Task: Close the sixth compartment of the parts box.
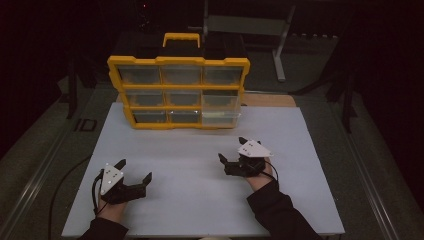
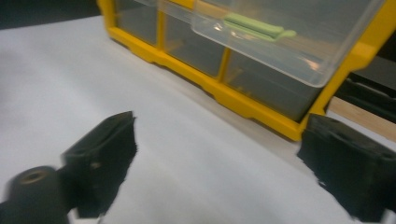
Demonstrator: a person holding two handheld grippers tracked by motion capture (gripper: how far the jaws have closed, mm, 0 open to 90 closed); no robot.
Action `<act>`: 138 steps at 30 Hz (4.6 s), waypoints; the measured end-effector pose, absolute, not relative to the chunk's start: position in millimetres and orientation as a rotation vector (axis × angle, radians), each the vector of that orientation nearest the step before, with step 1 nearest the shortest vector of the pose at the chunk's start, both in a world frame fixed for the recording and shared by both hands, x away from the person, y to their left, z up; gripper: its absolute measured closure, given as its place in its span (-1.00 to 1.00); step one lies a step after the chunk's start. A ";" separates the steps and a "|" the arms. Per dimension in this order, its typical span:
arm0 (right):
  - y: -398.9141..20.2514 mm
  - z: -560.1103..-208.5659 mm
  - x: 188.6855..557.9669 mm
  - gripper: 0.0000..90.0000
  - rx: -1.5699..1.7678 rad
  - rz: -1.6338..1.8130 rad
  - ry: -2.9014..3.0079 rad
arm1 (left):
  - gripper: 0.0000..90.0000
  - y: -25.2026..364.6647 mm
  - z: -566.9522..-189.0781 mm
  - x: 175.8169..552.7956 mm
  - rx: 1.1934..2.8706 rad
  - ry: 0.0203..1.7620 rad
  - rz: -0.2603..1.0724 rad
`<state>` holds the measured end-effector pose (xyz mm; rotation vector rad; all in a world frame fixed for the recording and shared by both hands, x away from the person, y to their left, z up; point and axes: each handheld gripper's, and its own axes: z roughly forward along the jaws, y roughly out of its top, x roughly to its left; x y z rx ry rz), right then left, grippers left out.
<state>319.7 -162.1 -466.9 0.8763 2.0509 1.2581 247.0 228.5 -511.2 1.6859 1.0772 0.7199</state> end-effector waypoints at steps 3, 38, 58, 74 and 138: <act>-159.5 -471.8 328.0 -0.58 0.908 1.236 2.043 | -0.99 227.6 -511.3 246.8 1.692 1.072 0.721; -148.8 -444.3 363.5 1.00 0.974 1.223 1.891 | -0.99 226.8 -512.5 247.2 1.705 1.072 0.722; -135.5 -442.3 367.8 1.00 0.960 1.242 1.880 | -0.99 226.8 -512.3 247.1 1.708 1.071 0.727; -131.0 -439.2 380.0 1.00 1.042 1.203 1.869 | -0.99 226.7 -512.2 246.9 1.706 1.068 0.727; -119.3 -430.3 454.8 1.00 1.127 1.125 1.911 | -0.99 224.2 -511.9 247.0 1.710 1.051 0.735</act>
